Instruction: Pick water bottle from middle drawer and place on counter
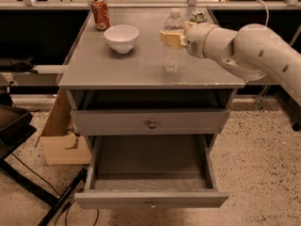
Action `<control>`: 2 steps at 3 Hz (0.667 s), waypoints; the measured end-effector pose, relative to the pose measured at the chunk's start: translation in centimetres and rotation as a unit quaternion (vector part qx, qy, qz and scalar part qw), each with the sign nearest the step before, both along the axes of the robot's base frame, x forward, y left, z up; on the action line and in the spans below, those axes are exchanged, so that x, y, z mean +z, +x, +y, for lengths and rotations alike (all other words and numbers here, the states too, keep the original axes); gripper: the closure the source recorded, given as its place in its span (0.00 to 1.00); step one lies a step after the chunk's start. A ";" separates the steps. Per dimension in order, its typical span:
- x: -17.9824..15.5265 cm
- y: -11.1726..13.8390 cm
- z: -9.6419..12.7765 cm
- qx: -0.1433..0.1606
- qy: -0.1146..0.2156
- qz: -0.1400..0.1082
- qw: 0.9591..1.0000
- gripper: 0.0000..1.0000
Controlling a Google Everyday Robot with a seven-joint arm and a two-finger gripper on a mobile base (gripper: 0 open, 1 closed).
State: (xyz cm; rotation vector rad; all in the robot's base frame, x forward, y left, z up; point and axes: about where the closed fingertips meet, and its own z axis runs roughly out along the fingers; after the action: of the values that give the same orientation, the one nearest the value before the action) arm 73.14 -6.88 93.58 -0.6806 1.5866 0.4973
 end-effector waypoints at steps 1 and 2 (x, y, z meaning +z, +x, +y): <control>0.0 0.0 0.0 0.000 0.000 0.000 1.000 0.26; 0.0 0.0 0.0 0.000 0.000 0.000 1.000 0.03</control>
Offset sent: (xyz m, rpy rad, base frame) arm 0.0000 0.0000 0.0000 0.0000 0.0000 0.0000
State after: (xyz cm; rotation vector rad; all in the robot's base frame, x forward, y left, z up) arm 73.14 -6.87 93.58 -0.6807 1.5866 0.4974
